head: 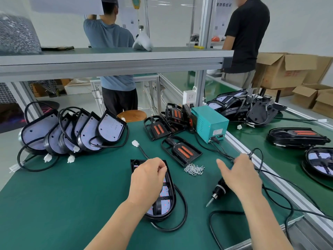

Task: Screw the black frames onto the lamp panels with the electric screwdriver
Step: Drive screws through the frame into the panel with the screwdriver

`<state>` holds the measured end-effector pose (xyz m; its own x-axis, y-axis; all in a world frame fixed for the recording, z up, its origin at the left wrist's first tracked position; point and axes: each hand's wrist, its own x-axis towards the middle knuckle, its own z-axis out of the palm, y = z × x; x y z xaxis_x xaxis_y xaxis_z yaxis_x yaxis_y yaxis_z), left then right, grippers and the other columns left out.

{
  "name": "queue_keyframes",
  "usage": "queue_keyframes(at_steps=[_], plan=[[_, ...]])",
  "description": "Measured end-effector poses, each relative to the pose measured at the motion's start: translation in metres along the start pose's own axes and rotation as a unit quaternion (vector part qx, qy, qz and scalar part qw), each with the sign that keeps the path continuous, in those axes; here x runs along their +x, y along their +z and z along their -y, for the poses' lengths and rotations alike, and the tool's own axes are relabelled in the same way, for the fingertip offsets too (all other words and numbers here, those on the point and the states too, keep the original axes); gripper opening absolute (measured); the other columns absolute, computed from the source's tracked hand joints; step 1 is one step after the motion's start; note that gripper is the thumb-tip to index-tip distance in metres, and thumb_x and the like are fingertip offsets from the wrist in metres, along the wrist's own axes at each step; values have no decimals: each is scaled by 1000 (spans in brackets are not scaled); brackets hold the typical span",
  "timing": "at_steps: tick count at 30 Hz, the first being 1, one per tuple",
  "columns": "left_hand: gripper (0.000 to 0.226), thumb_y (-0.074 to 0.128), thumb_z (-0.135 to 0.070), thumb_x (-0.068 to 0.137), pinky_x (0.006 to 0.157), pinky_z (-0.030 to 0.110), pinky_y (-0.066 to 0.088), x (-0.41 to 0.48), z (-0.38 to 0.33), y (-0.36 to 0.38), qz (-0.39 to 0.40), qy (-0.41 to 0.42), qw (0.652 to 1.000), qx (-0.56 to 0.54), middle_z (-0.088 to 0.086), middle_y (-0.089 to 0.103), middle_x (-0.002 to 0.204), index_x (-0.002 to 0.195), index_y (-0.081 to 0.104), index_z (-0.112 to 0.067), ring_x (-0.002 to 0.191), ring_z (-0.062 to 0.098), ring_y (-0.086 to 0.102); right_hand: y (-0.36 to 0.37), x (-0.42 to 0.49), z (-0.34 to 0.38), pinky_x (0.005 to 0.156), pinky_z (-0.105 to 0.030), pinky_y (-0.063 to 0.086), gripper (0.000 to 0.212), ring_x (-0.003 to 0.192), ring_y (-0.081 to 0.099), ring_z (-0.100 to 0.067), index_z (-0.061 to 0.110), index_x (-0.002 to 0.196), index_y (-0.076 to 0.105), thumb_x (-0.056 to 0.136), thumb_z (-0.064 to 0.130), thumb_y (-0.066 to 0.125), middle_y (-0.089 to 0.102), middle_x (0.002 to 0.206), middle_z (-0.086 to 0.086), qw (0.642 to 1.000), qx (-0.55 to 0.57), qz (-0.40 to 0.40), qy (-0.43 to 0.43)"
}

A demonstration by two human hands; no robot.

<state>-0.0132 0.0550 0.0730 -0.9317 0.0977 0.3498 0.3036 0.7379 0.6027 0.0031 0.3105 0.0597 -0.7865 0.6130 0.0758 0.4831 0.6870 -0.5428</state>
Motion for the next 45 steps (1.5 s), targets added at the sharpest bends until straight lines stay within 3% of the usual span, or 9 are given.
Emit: queue_keyframes(at_steps=[5, 13, 17, 21, 27, 31, 35, 38, 45], plan=[[9, 61, -20, 93, 79, 41, 53, 0, -2, 0, 9, -20, 1000, -11, -11, 67, 81, 87, 67, -20, 80, 16, 64, 13, 4, -15, 76, -41, 38, 81, 101, 54, -41, 4, 128, 31, 82, 54, 75, 50, 126, -27, 997, 41, 27, 58], [11, 64, -18, 90, 76, 39, 53, -2, -4, 2, 0, -22, 999, -39, -13, 65, 74, 79, 64, -22, 76, 13, 63, 16, 5, -11, 63, -37, 44, 71, 75, 60, -30, 4, 120, 32, 74, 33, 77, 60, 84, -10, 967, 202, 20, 155], [13, 65, -14, 89, 74, 36, 53, -2, -3, 1, 3, -31, 997, -70, -12, 66, 73, 78, 65, -21, 73, 9, 62, 19, 4, -11, 62, -35, 42, 37, 67, 48, -26, 0, 103, 56, 77, 18, 75, 54, 81, -11, 882, 423, 81, 190], [18, 66, -11, 89, 68, 19, 48, 1, -8, -1, 13, -35, 993, -109, -9, 66, 70, 74, 64, -22, 74, 6, 58, 20, -4, 6, 51, -28, 42, 27, 61, 49, -23, 10, 100, 51, 81, 7, 70, 51, 85, -13, 802, 566, 89, 168], [16, 64, -12, 91, 63, 12, 44, 1, -13, -2, 53, -61, 987, -137, -6, 67, 72, 77, 64, -21, 67, 4, 56, 4, -10, 37, 57, -27, 52, 22, 78, 71, -24, 15, 116, 59, 102, 31, 52, 74, 98, -18, 611, 767, 139, 135], [11, 73, -16, 88, 77, 25, 48, 1, -16, -5, 151, -103, 942, -281, 3, 75, 88, 77, 70, -18, 75, 6, 60, 7, -9, 60, 61, -24, 55, 19, 79, 67, -15, 18, 116, 63, 99, 27, 61, 71, 94, -7, 599, 784, 115, 115], [6, 75, -18, 85, 83, 15, 48, 0, -24, -12, 276, -60, 899, -336, 14, 73, 101, 80, 73, -18, 92, 8, 61, 12, -11, 79, 65, -27, 55, 25, 82, 56, -13, 21, 112, 58, 90, 16, 69, 57, 93, 1, 587, 797, 130, 56], [9, 74, -21, 84, 72, 11, 40, 3, -28, -14, 296, 3, 919, -260, -8, 66, 78, 76, 72, -25, 73, 2, 54, 14, -18, 88, 69, -29, 56, 36, 74, 60, -9, 20, 110, 62, 76, 20, 75, 57, 88, 3, 600, 783, 163, 26], [8, 74, -22, 85, 81, 30, 48, 5, -25, -15, 243, 23, 950, -196, -8, 69, 81, 77, 73, -24, 78, 12, 58, 18, -26, 92, 74, -31, 54, 40, 69, 59, -9, 22, 114, 64, 78, 19, 80, 56, 81, 3, 593, 776, 215, -11]])
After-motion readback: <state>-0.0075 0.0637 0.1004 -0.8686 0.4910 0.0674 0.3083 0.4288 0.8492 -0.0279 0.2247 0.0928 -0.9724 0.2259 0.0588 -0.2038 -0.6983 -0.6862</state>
